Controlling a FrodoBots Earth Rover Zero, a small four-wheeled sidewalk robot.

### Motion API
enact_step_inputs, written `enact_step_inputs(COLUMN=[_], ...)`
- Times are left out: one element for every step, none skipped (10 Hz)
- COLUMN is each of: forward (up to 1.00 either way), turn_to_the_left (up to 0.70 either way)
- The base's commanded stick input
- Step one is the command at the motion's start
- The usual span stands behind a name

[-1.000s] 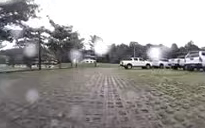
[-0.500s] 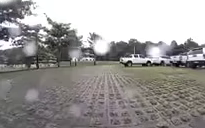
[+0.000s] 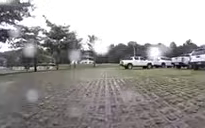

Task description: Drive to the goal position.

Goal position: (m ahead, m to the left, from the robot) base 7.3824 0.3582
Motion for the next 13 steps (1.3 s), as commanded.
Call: enact_step_inputs(forward=[0.85,0.85,0.85,0.85,0.85,0.85,0.85,0.85,0.85,0.85,0.85,0.85,0.85], turn_to_the_left=[0.0,0.0,0.0,0.0,0.0,0.0,0.0,0.0,0.0,0.0,0.0,0.0,0.0])
